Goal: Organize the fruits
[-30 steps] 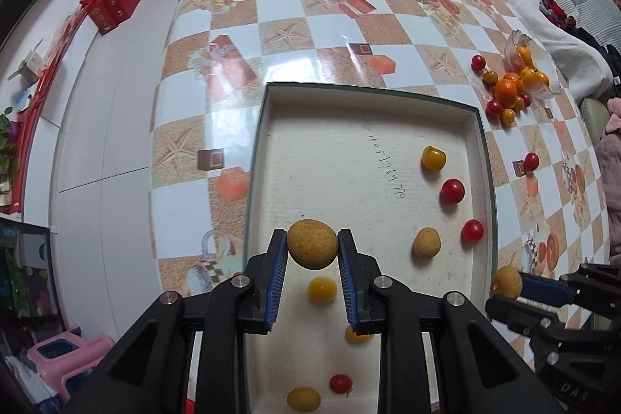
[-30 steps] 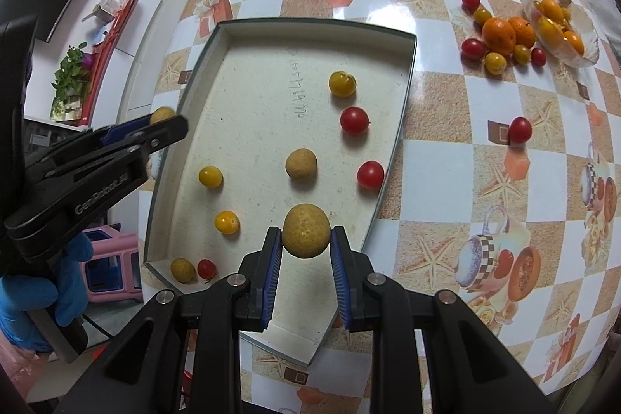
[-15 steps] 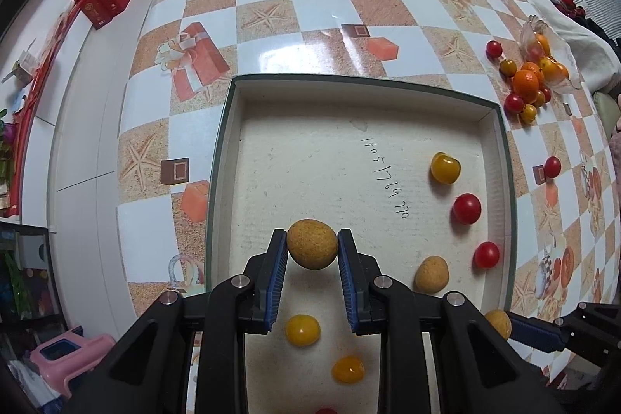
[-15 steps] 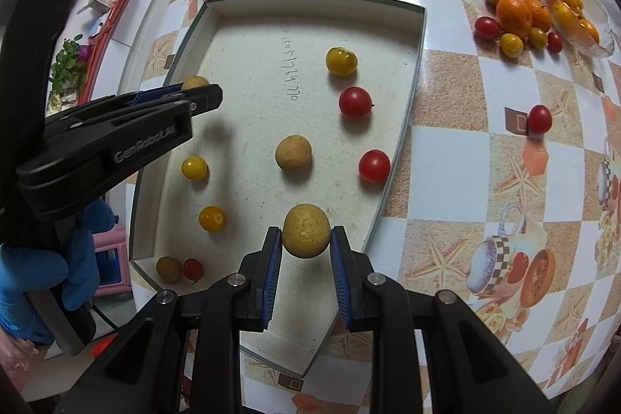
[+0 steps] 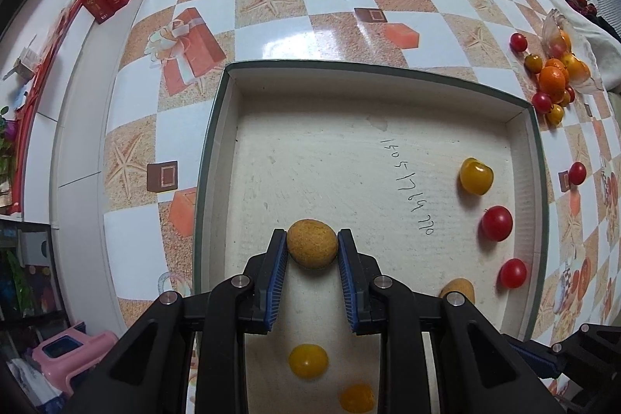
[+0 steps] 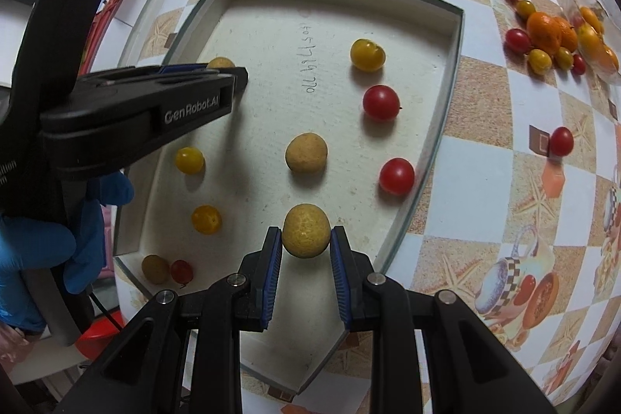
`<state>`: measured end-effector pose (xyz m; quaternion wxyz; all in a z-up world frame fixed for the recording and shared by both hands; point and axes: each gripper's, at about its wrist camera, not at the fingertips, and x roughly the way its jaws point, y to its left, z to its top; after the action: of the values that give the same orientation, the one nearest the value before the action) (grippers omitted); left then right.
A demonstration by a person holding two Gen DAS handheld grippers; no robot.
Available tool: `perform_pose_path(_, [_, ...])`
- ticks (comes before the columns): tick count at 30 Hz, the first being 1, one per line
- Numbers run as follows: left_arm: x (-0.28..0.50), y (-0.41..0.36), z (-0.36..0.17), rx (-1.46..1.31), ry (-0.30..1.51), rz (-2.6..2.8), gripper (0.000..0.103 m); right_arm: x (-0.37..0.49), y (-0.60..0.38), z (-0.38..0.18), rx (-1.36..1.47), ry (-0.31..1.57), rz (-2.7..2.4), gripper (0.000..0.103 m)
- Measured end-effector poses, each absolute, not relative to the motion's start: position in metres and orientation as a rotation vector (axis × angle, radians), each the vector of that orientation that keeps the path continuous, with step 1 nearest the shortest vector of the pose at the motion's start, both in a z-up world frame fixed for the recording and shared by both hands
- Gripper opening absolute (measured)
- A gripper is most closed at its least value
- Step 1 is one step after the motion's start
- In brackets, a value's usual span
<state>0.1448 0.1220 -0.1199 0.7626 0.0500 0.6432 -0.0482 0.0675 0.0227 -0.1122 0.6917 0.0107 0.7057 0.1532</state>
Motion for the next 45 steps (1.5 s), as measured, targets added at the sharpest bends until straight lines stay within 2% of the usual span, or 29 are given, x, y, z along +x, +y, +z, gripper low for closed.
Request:
perform_pose_path(12, [0.150,0.119,-0.121,0.104,1.359,-0.113,0.029,0.053,0.045,-0.131,-0.129,1.553,0.359,0.028])
perform_pose_path(13, [0.150,0.120,-0.120,0.109,1.358,-0.106,0.040,0.052,0.048,-0.133,-0.147,1.551,0.363,0.029])
perform_pose_path(14, [0.150,0.122,-0.120,0.111,1.359,-0.100,0.070,0.051,0.051,-0.132,-0.168,1.539,0.367,0.032])
perform_pose_path(15, [0.149,0.125,-0.119,0.105,1.349,-0.092,0.077,0.049,0.054,-0.132,-0.185,1.534,0.379,0.039])
perform_pose_path(16, [0.149,0.127,-0.117,0.090,1.333,-0.106,0.077,0.047,0.058,-0.132,-0.197,1.529,0.391,0.045])
perform_pose_path(17, [0.148,0.127,-0.117,0.099,1.330,-0.104,0.077,0.045,0.061,-0.133,-0.218,1.526,0.394,0.059])
perform_pose_path(18, [0.147,0.126,-0.117,0.119,1.330,-0.102,0.077,0.042,0.064,-0.135,-0.240,1.523,0.394,0.066])
perform_pose_path(21, [0.145,0.125,-0.116,0.128,1.331,-0.102,0.077,0.037,0.069,-0.137,-0.260,1.517,0.401,0.069])
perform_pose_path(24, [0.144,0.129,-0.110,0.117,1.324,-0.085,0.077,0.033,0.073,-0.132,-0.252,1.512,0.427,0.082])
perform_pose_path(26, [0.143,0.133,-0.106,0.113,1.327,-0.072,0.077,0.028,0.075,-0.125,-0.260,1.497,0.440,0.083])
perform_pose_path(30, [0.134,0.135,-0.097,0.098,1.321,-0.074,0.077,0.025,0.074,-0.108,-0.273,1.474,0.461,0.093])
perform_pose_path(31, [0.132,0.136,-0.094,0.098,1.318,-0.073,0.084,0.025,0.068,-0.103,-0.270,1.473,0.461,0.093])
perform_pose_path(32, [0.130,0.137,-0.091,0.097,1.314,-0.071,0.101,0.025,0.066,-0.100,-0.264,1.472,0.458,0.093])
perform_pose_path(33, [0.127,0.137,-0.086,0.094,1.301,-0.064,0.103,0.025,0.060,-0.097,-0.256,1.471,0.452,0.093])
perform_pose_path(45, [0.093,0.141,-0.056,0.087,1.315,-0.043,0.103,0.034,-0.012,-0.065,-0.069,1.520,0.313,0.094])
